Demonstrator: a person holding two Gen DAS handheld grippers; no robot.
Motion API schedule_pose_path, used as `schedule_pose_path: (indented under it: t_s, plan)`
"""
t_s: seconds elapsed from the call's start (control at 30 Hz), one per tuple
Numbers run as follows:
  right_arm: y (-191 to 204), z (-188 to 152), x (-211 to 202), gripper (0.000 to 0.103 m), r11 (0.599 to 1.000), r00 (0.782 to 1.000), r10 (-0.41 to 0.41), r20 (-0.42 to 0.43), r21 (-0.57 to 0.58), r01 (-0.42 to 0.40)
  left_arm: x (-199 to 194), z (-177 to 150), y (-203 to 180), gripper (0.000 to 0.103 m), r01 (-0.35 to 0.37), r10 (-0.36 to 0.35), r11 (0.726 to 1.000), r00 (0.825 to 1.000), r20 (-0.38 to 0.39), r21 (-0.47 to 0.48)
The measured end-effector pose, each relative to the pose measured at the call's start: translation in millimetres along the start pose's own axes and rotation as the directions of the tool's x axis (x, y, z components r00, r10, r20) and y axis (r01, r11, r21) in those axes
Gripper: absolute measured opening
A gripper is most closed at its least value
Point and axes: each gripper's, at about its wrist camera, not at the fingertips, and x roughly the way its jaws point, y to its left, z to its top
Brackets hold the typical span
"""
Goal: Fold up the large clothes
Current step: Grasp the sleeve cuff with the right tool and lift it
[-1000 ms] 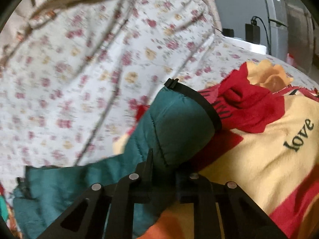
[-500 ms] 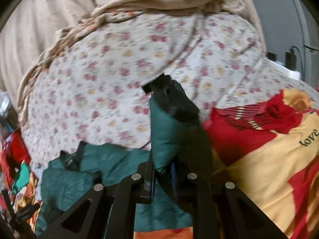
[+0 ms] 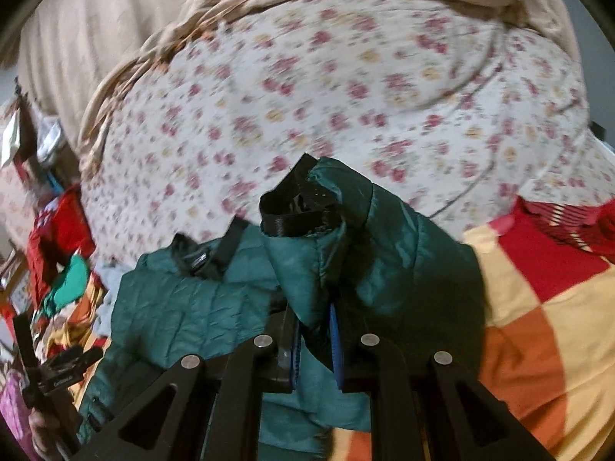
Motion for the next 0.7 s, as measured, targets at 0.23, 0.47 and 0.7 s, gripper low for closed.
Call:
schedule_pose_path:
  t_s: [0.23,0.47,0.7]
  plan:
    - [46.6,-5.1,28.8,0.012,0.995,0.996,0.08,-0.051,-0.049,-0.082,1.6,-0.3,6.0,0.102,0.0,0.0,1.0,1.0,-0.002,-0.009]
    - [99.4,-13.9,63.4,0.012,0.981,0.982,0.153,-0.113,-0.104,-0.165,2.5,0.3,17.0,0.102,0.004,-0.004,0.999,1.0,-0.004,-0.034]
    - [143.4,-26.8,103.5,0.012,0.964,0.959,0.213,-0.186,-0.122,-0.237,2.1,2.6,31.5,0.102,0.006,-0.006,0.998,1.0,0.0,-0.064]
